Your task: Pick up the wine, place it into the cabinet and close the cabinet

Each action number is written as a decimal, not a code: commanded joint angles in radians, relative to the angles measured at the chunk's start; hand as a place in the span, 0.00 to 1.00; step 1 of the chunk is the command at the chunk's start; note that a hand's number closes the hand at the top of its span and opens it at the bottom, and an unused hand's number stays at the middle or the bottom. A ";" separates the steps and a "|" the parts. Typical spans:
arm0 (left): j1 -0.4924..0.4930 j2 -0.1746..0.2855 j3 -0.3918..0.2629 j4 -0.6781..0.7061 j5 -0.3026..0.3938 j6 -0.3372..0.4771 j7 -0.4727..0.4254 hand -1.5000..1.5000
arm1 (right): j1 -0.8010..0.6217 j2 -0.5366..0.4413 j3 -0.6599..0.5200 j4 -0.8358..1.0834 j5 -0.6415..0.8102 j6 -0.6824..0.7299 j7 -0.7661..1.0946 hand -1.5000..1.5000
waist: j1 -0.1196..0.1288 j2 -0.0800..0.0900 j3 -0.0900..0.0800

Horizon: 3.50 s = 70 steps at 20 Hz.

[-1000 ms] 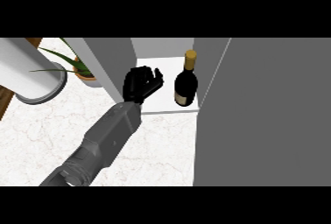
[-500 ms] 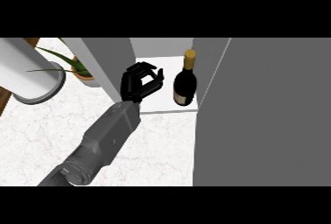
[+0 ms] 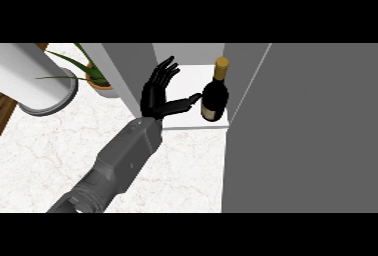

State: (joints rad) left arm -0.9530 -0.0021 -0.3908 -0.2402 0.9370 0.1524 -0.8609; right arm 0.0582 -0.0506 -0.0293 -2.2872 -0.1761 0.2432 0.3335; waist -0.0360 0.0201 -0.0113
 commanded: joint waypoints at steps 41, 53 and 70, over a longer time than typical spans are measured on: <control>1.078 0.587 -0.124 -1.834 -0.266 0.384 0.455 0.00 | 0.039 -0.152 0.209 -0.134 -0.090 0.210 0.205 1.00 | 0.052 -0.022 0.011; 1.484 0.717 0.181 -1.915 -0.088 0.059 0.306 0.00 | 0.062 0.043 0.705 -0.210 0.182 0.041 0.353 1.00 | 0.055 -0.029 0.009; 1.632 0.753 0.502 -1.874 0.045 -0.274 0.367 0.00 | -0.670 0.049 0.796 0.272 0.287 -0.497 0.394 1.00 | 0.074 -0.023 0.009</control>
State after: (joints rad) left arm 0.6324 0.7623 0.0811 -2.1294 0.9836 -0.0462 -0.4970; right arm -0.4557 -0.0204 0.7772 -2.1400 0.1285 -0.1497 0.7158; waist 0.0363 -0.0031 -0.0019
